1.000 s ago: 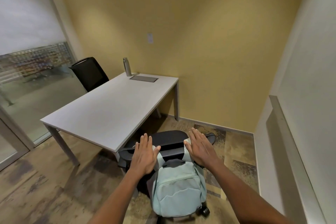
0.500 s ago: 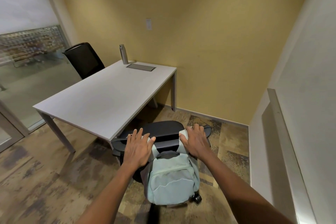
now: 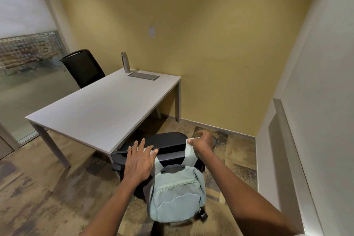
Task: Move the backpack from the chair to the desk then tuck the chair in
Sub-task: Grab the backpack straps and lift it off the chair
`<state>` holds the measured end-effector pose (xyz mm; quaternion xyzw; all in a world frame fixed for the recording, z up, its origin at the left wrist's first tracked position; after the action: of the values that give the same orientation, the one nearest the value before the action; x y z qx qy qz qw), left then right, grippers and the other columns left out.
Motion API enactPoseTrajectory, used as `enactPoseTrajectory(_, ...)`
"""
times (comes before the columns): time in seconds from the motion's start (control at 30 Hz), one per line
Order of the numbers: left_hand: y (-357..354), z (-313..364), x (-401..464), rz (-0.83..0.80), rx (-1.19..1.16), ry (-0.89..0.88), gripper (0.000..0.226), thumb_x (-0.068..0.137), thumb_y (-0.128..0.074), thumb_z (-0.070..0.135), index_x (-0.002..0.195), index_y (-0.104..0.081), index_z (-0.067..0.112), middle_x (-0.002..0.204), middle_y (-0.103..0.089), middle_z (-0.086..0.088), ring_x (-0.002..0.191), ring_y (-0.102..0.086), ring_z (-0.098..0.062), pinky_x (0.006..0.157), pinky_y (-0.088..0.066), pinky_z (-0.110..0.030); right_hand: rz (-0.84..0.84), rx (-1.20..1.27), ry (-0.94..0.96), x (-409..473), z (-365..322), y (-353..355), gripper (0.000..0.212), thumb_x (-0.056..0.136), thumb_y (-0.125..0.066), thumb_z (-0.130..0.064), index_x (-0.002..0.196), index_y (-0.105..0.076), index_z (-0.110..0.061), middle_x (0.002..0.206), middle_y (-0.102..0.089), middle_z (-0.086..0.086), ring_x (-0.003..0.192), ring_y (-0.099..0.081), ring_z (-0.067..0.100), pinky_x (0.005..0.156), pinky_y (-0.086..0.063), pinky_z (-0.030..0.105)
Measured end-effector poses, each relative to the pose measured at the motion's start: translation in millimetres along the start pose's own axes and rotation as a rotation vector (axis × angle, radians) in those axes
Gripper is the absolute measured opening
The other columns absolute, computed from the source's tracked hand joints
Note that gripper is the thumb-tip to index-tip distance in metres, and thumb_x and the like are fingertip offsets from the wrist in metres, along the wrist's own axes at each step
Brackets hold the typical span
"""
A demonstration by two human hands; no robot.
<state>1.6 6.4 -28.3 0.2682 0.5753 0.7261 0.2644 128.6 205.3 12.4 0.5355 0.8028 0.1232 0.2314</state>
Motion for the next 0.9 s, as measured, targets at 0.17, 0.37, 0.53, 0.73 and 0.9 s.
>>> enactPoseTrajectory(0.17, -2.3, 1.1, 2.6, 0.005, -0.011, -0.002, 0.070, 0.097, -0.002, 0.063, 0.146, -0.045, 0.037, 0.167, -0.016, -0.008, 0.155, -0.008, -0.032, 0.125, -0.004, -0.050, 0.144, 0.201, -0.069, 2.9, 3.3, 16.4, 0.028, 0.068, -0.087, -0.015, 0.086, -0.069, -0.027, 0.105, -0.073, 0.004, 0.094, -0.068, 0.027, 0.083, -0.057, 0.039)
enactPoseTrajectory(0.37, -2.6, 12.7, -1.6, 0.030, -0.010, -0.009, 0.073, 0.094, 0.001, 0.063, 0.145, -0.047, 0.039, 0.167, -0.017, -0.006, 0.155, -0.007, -0.032, 0.123, 0.004, -0.049, 0.237, 0.384, -0.094, -3.5, 15.6, 38.8, 0.020, 0.077, -0.082, -0.011, 0.091, -0.074, -0.023, 0.099, -0.073, 0.004, 0.085, -0.068, 0.025, 0.073, -0.053, 0.031)
enactPoseTrajectory(0.53, -2.9, 18.1, -2.9, 0.054, 0.018, -0.018, 0.088, 0.087, 0.014, 0.067, 0.142, -0.050, 0.041, 0.166, -0.021, -0.004, 0.155, -0.008, -0.034, 0.122, 0.005, -0.053, 0.169, 0.534, -0.163, 10.8, 7.7, 53.0, 0.026, 0.080, -0.071, 0.007, 0.090, -0.073, -0.016, 0.098, -0.072, 0.010, 0.077, -0.065, 0.022, 0.071, -0.055, 0.032)
enactPoseTrajectory(0.73, -3.9, 21.6, -2.9, 0.042, 0.015, -0.006, 0.087, 0.086, 0.013, 0.065, 0.142, -0.049, 0.042, 0.166, -0.021, -0.004, 0.155, -0.006, -0.033, 0.121, 0.009, -0.051, 0.115, 0.649, -0.249, 18.1, 7.8, 60.6, 0.046, 0.079, -0.057, 0.022, 0.112, -0.072, -0.006, 0.104, -0.067, 0.011, 0.073, -0.060, 0.024, 0.075, -0.057, 0.033)
enactPoseTrajectory(0.9, -3.4, 21.7, -1.9, 0.050, 0.017, -0.012, 0.085, 0.088, 0.011, 0.066, 0.141, -0.051, 0.041, 0.166, -0.023, -0.005, 0.155, -0.007, -0.033, 0.120, 0.011, -0.050, 0.143, 0.647, -0.254, 12.2, 15.2, 60.0, 0.049, 0.078, -0.057, 0.020, 0.117, -0.069, -0.009, 0.099, -0.069, 0.012, 0.060, -0.056, 0.020, 0.066, -0.053, 0.030)
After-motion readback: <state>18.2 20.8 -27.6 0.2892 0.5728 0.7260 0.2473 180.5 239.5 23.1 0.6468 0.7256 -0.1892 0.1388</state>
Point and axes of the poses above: each hand's wrist, its own x-axis towards the middle knuckle, its own y-axis out of the back of the hand, z = x × y, the point moved 1 cm from there along x, towards the middle knuckle
